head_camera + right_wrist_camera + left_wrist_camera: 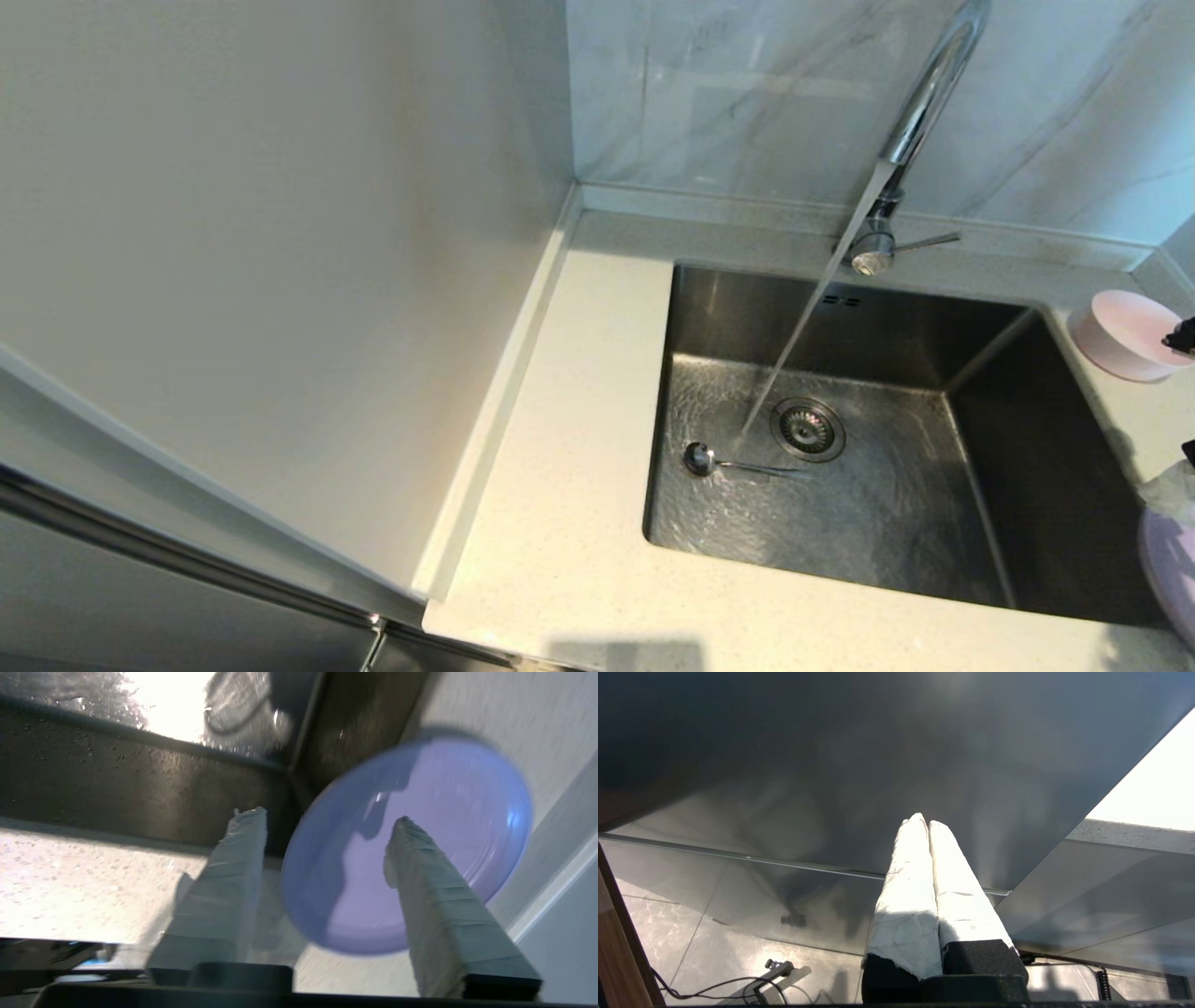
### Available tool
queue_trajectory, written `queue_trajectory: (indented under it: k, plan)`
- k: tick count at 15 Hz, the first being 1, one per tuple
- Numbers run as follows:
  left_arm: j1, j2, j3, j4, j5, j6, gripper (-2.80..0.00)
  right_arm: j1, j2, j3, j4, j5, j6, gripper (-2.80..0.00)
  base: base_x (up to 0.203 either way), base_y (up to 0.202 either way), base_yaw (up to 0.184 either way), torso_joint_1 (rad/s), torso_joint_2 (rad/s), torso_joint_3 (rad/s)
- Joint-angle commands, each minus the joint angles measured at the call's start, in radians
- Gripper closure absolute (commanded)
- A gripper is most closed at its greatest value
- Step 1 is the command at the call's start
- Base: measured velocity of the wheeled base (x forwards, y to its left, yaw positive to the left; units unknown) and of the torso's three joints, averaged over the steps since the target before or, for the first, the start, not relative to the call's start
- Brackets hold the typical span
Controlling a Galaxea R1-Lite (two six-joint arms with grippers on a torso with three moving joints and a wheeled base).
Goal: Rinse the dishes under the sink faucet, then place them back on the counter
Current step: Pick up the plate
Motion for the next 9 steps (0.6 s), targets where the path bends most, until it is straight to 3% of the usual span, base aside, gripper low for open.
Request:
queue_trajectory:
  k: [1,3,6,9]
  plan:
    - [0.0,0.0,0.0,0.0,0.0,0.0,0.0,0.05,-0.005,-0.042,0.093,-0.037,0.163,-2.8,0.0,0.0,0.0,0.0,0.0,0.0]
    - [0.0,0.0,0.0,0.0,0.0,0.0,0.0,0.116,0.009,-0.095,0.124,-0.128,0.304,-2.8,0.0,0.0,0.0,0.0,0.0,0.0]
    - [0.0,0.0,0.0,0.0,-0.001,0.0,0.0,0.242,0.053,-0.121,0.181,-0.226,0.612,-2.8,0.0,0.0,0.0,0.0,0.0,0.0]
    - [0.0,0.0,0.0,0.0,0.0,0.0,0.0,0.268,0.168,-0.177,0.234,-0.253,0.725,-2.8,0.0,0.0,0.0,0.0,0.0,0.0]
